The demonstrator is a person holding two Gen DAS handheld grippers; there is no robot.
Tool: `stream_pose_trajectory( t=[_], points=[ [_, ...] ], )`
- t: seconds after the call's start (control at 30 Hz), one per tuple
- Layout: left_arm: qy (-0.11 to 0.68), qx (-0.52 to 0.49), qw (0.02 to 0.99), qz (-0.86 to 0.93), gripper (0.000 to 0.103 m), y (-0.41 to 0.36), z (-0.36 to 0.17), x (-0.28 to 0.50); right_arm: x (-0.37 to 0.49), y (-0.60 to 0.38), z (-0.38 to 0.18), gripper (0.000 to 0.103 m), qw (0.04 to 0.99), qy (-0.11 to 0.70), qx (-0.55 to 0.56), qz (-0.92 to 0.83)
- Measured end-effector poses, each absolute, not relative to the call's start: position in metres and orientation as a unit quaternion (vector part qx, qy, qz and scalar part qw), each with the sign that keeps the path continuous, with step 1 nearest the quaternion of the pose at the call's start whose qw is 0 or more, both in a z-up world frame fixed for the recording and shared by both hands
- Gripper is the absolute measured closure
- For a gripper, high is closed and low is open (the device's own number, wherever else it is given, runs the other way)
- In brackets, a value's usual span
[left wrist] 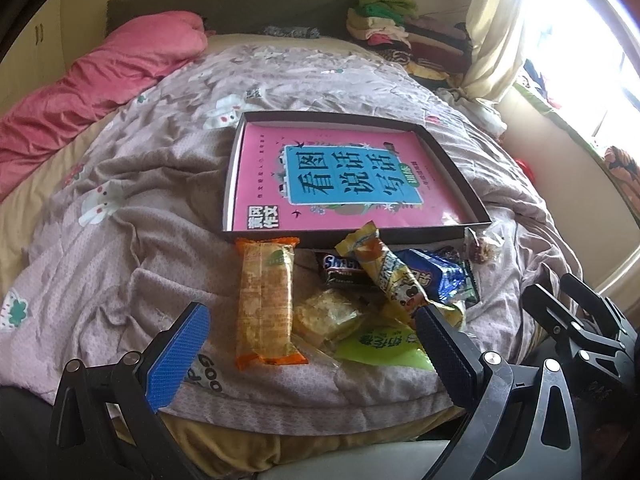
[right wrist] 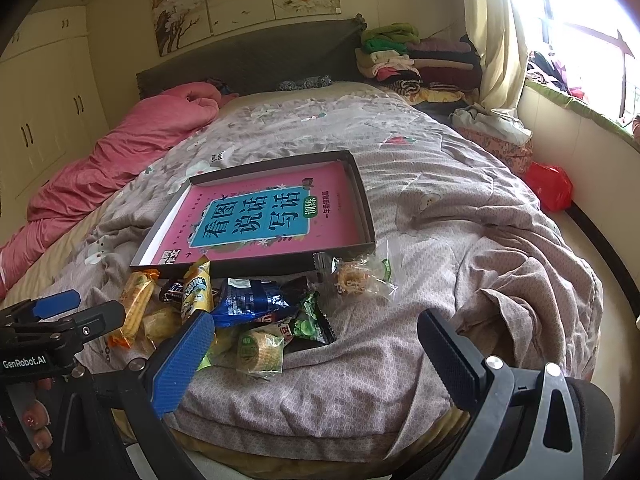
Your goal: Organize snacks
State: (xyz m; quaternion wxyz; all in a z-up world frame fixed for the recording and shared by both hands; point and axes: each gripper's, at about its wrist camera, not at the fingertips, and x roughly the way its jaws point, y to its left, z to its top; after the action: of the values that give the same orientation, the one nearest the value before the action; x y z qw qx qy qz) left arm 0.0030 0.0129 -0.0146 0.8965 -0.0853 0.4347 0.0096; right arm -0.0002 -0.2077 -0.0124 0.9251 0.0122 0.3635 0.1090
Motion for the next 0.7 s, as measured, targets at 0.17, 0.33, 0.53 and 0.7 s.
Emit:
stream_pose_trajectory(
  t=[0.17, 0.33, 0.53, 0.7],
  points=[
    [0.440, -0.095, 0.893, 0.020, 0.001, 0.023, -0.019, 0.007, 0.005, -0.211, -0.015, 0.000, 0.924, 0.367, 0.021, 0.105],
    [0.451, -0.106, 0.885, 0.036, 0.001, 0.036, -0.027, 0.014, 0.013, -0.213, -0.017, 0.000, 0.924, 0.368, 0.024, 0.103],
    [0.461, -0.110, 0.879, 0.056, 0.001, 0.049, -0.036, 0.024, 0.024, -0.217, -0.019, 0.000, 0.925, 0.365, 0.024, 0.102],
    [0.477, -0.119, 0.869, 0.059, 0.001, 0.058, -0.049, 0.032, 0.043, -0.229, -0.027, 0.000, 0.920, 0.377, 0.040, 0.096]
  ],
)
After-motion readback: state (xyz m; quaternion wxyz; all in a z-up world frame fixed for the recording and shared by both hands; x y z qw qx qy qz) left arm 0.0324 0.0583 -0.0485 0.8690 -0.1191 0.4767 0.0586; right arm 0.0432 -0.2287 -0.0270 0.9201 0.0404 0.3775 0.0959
